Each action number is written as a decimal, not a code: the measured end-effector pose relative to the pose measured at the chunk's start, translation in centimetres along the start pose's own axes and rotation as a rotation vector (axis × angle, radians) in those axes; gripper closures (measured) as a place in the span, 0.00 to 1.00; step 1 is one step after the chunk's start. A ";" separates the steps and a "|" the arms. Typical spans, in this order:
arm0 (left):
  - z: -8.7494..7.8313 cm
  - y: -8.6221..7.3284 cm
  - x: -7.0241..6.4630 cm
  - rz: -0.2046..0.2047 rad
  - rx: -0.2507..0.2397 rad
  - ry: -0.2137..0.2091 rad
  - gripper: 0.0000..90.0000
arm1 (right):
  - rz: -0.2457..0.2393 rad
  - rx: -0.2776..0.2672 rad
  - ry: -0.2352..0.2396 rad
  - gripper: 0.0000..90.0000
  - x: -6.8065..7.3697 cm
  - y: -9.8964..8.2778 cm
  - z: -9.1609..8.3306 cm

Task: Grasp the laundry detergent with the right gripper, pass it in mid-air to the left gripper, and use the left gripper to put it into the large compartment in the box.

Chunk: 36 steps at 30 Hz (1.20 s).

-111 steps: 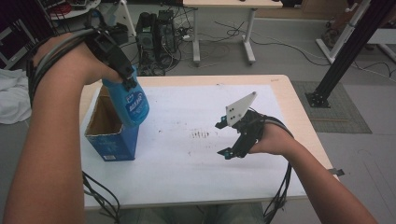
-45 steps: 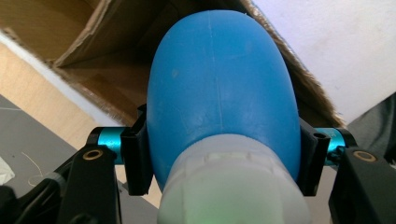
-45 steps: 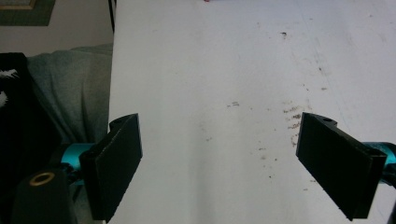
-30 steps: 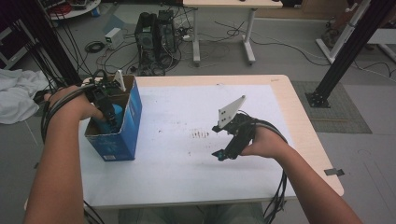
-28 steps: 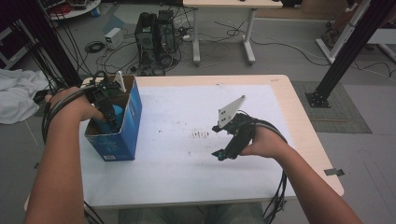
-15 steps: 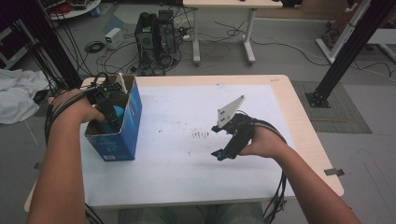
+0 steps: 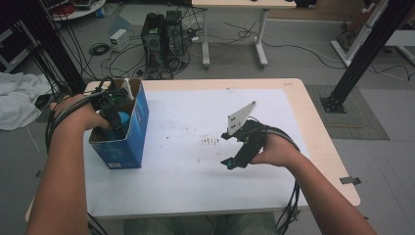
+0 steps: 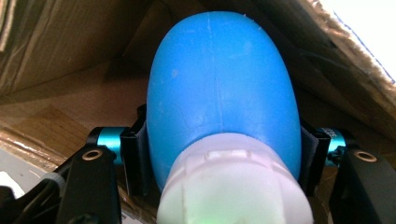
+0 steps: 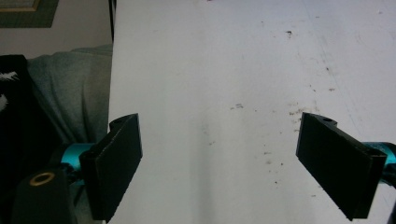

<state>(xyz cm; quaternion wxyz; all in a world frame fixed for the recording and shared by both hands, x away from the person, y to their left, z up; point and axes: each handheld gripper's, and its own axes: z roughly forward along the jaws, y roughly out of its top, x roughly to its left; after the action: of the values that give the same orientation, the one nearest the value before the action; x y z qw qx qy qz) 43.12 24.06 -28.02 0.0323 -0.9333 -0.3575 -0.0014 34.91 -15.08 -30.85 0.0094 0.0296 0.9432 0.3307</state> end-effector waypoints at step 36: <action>-0.9 -0.8 -0.4 -0.028 -0.033 0.000 0.29 | -0.007 -0.006 0.008 0.15 0.1 0.2 0.1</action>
<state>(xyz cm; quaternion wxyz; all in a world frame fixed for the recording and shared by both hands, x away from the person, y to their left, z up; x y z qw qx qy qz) 42.33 24.30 -27.14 0.0170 -0.9287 -0.3704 -0.0079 34.86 -14.88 -30.82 0.0067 0.0251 0.9423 0.3336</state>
